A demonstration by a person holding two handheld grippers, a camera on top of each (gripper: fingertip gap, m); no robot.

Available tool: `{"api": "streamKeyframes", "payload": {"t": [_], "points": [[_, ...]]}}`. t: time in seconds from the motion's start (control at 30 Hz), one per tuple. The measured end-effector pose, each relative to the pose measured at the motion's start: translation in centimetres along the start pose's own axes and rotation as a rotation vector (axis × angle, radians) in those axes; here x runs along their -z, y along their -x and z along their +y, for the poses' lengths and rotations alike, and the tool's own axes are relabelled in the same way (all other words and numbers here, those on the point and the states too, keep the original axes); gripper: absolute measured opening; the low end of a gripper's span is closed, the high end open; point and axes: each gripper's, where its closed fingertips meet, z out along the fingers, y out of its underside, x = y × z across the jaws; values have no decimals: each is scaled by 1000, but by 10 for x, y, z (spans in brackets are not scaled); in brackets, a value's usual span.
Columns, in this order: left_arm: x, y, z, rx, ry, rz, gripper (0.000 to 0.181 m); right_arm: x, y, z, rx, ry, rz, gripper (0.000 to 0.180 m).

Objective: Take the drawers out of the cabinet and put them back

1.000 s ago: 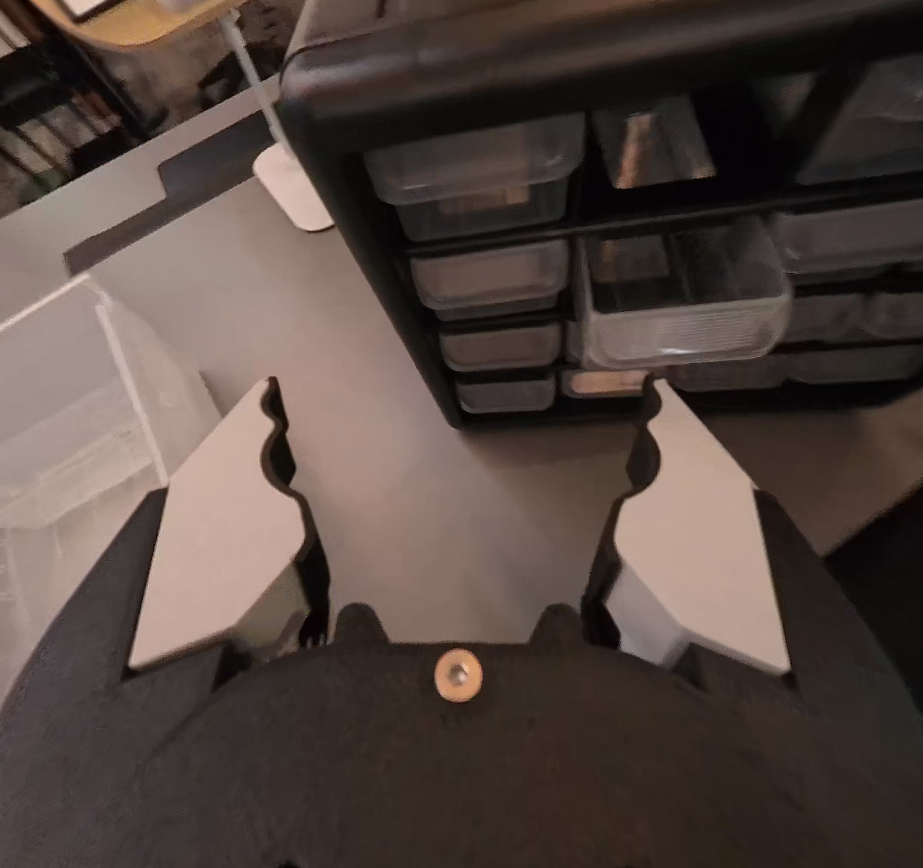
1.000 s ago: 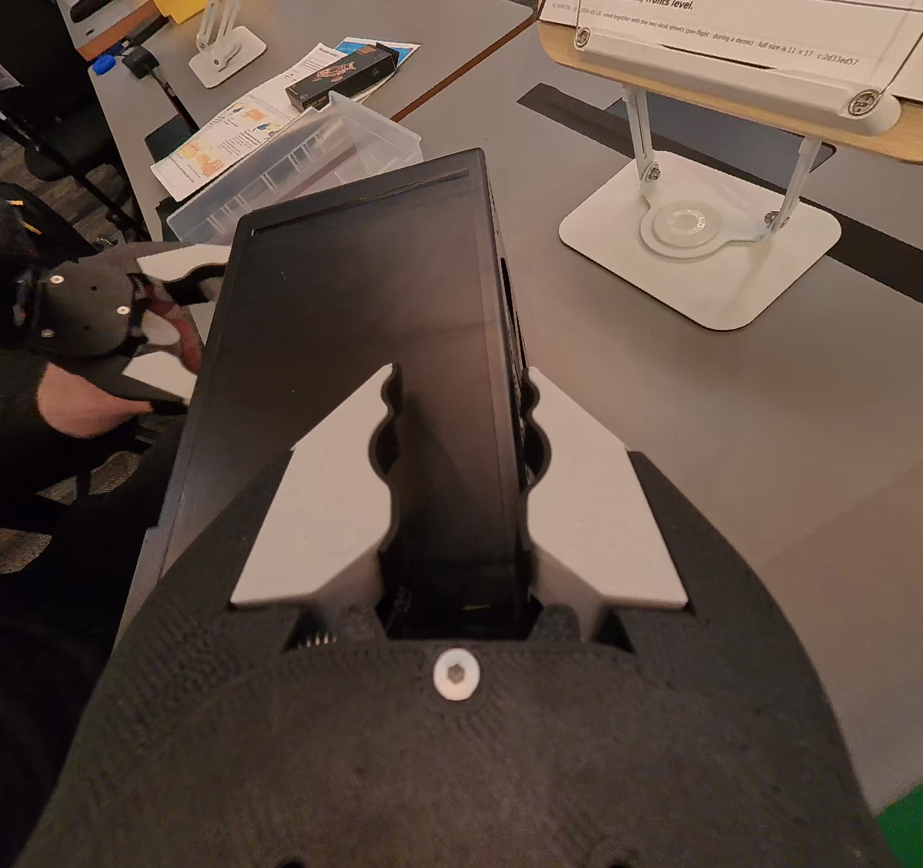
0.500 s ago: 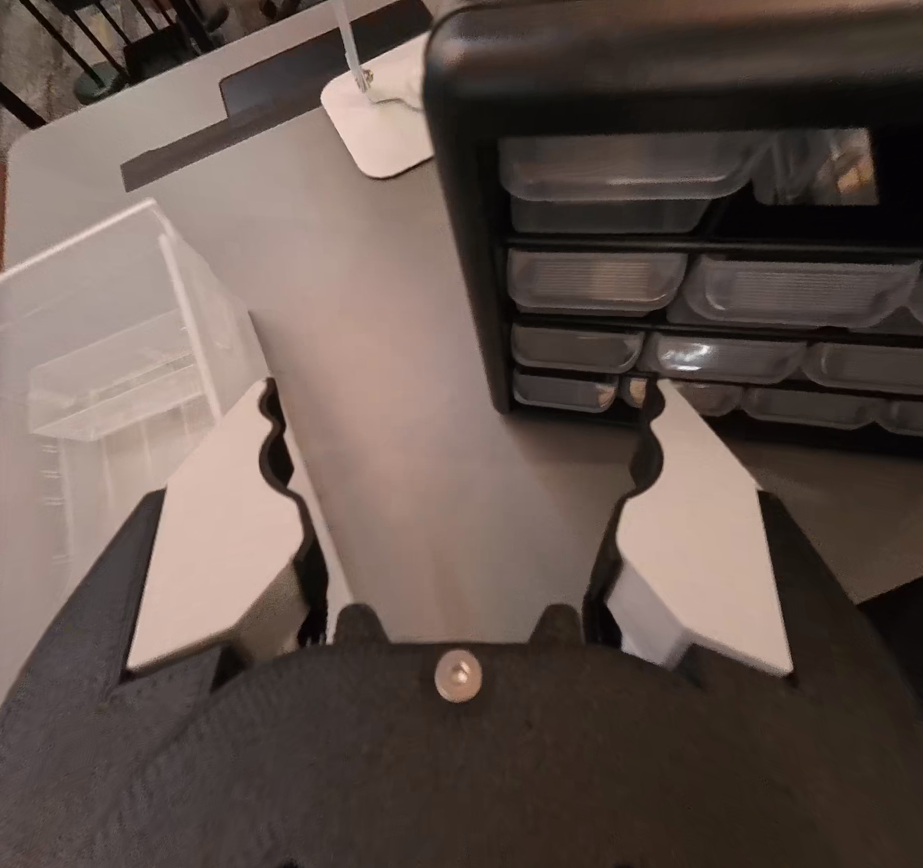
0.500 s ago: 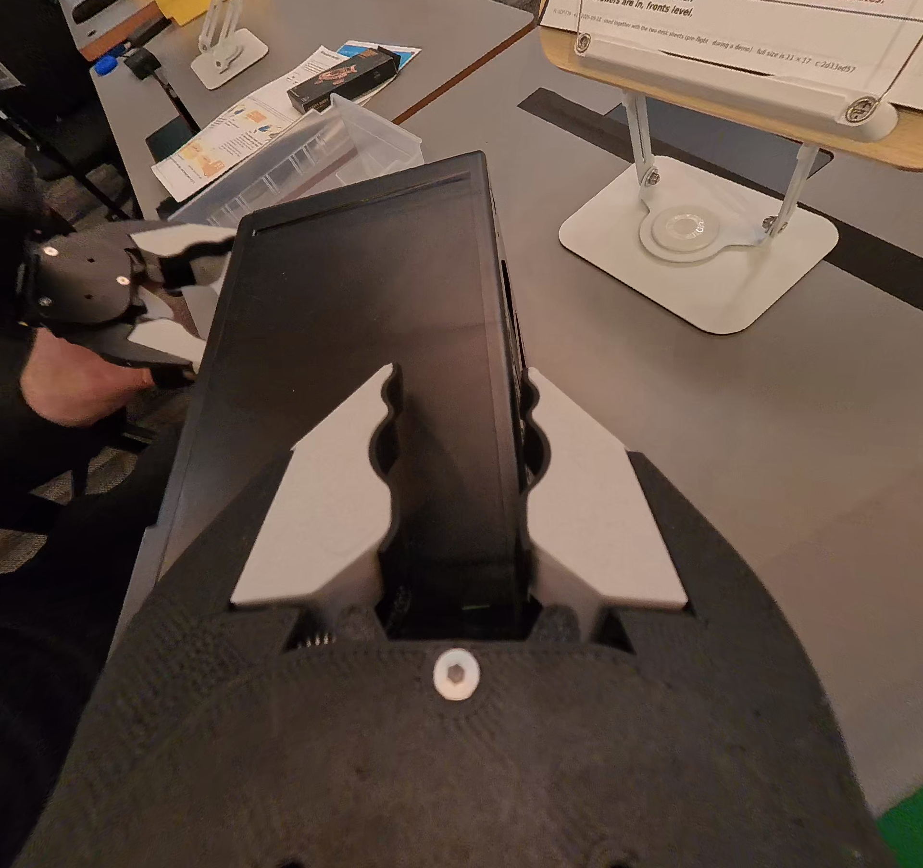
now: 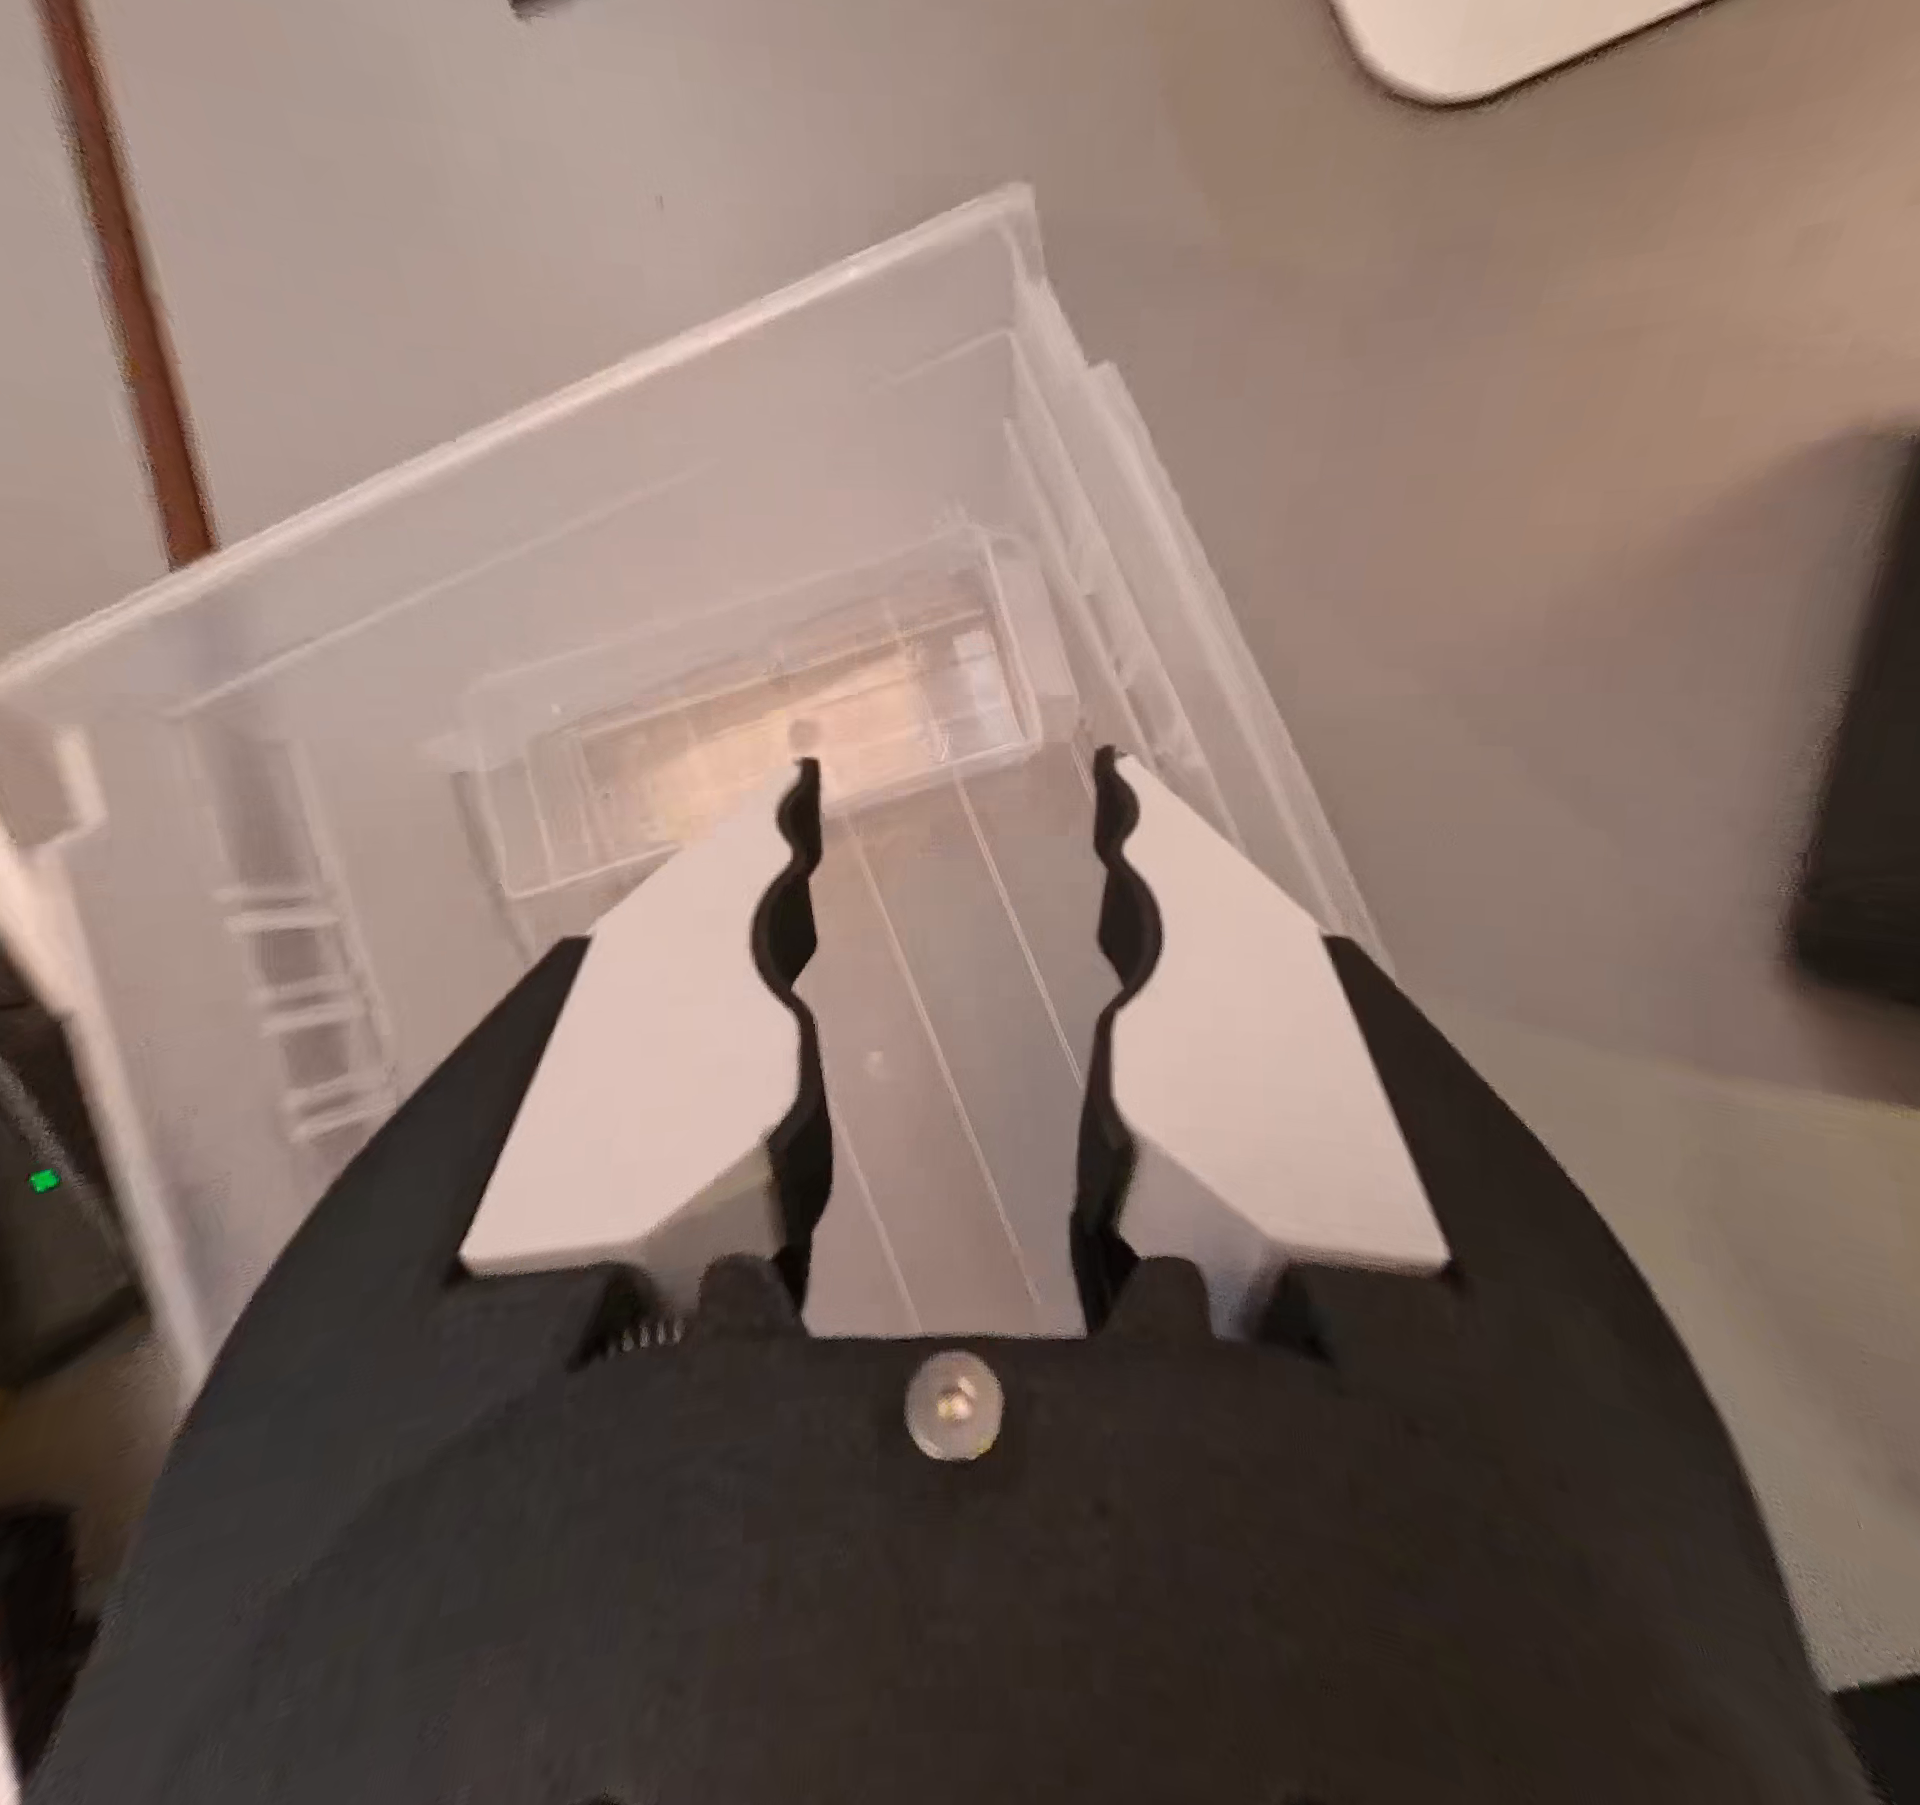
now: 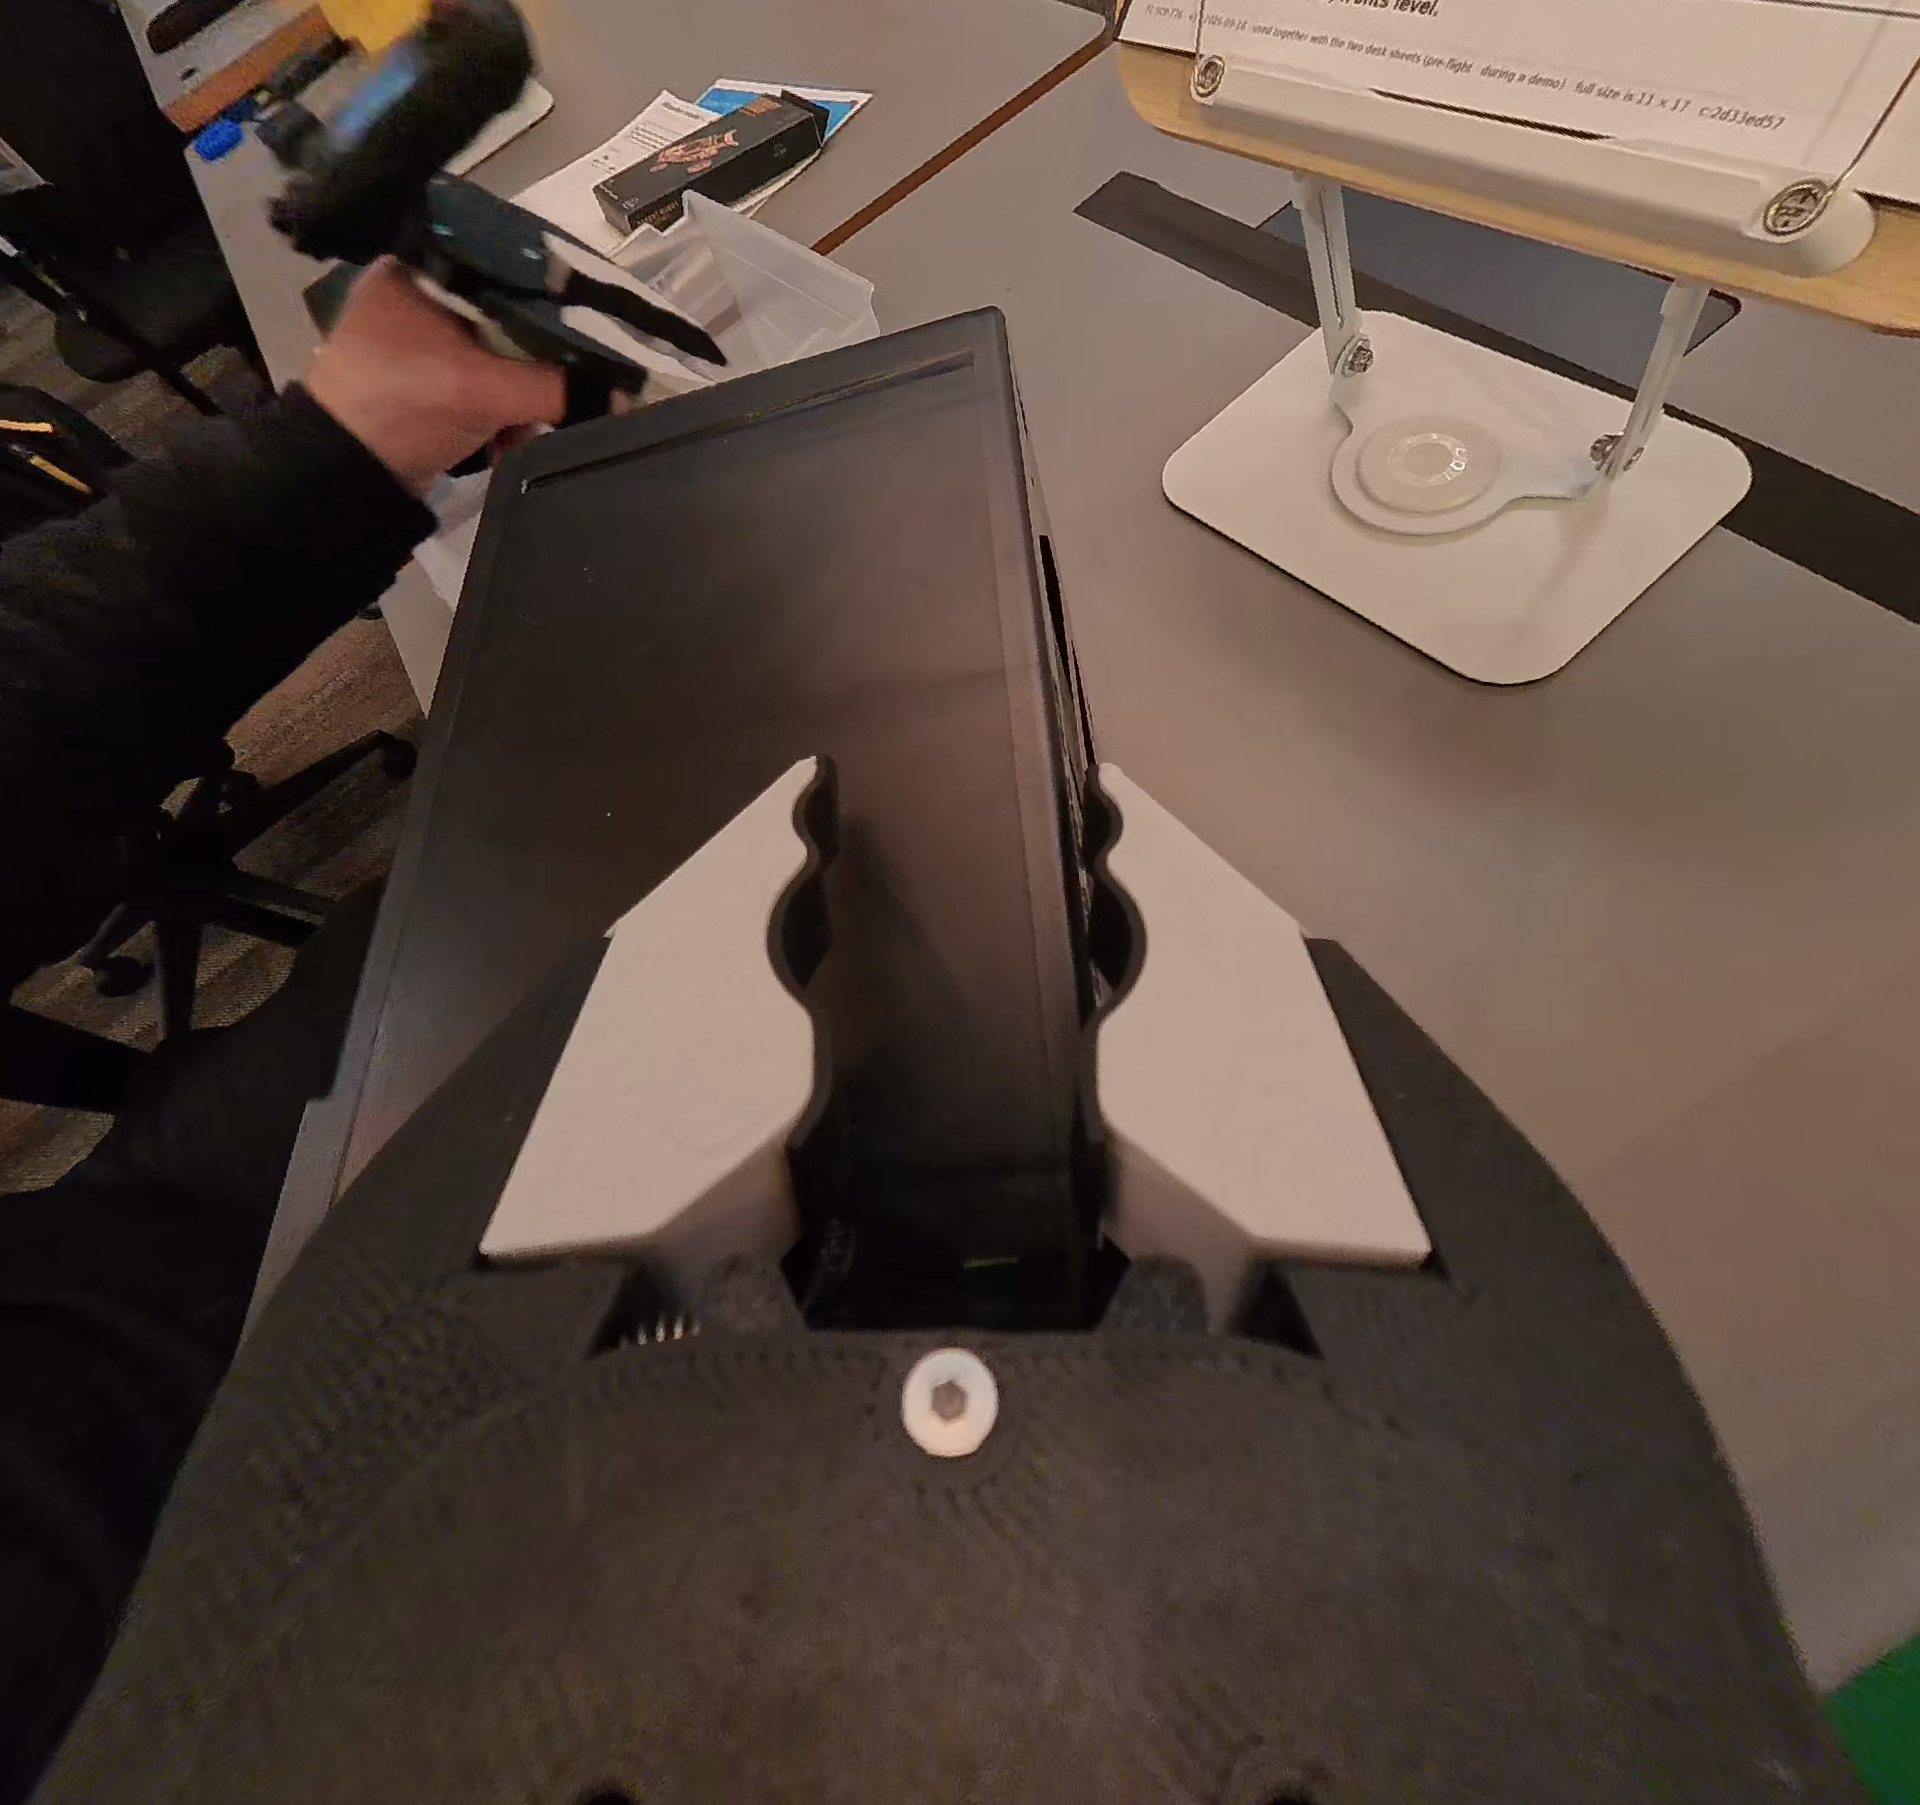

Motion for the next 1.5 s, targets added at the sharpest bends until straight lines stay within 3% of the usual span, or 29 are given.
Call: {"api": "streamKeyframes", "payload": {"t": [0.13,0.23,0.3,0.4,0.53,0.67,0.77,0.87,1.1,1.23,1.3,1.37,1.5], "points": [[-48,-3,10,47,123,96,55,0,0,0,-3,4,-2,46],[-68,-6,13,66,159,135,40,0,0,0,-2,6,-5,46],[-75,-11,11,66,144,166,17,0,0,0,-1,5,-5,46],[-74,-7,11,40,135,143,16,0,0,0,0,5,-6,46],[-40,-3,6,0,87,111,14,0,1,0,1,3,-7,46],[27,-20,0,-184,-19,118,14,0,1,0,4,1,-7,46],[90,-71,5,-425,-124,190,14,0,1,0,6,1,-8,46],[133,-143,36,-668,-124,314,14,0,1,0,6,2,-8,46],[123,-234,155,-1107,167,497,14,0,0,0,2,-3,-2,46],[99,-226,189,-1182,271,538,15,0,0,0,-2,2,-3,46],[89,-209,197,-1250,308,474,21,0,0,0,-3,2,-3,46],[88,-201,198,-1224,288,426,36,0,0,0,-2,1,-4,46],[111,-201,174,-917,104,326,56,0,0,0,0,-2,-9,46]]}}
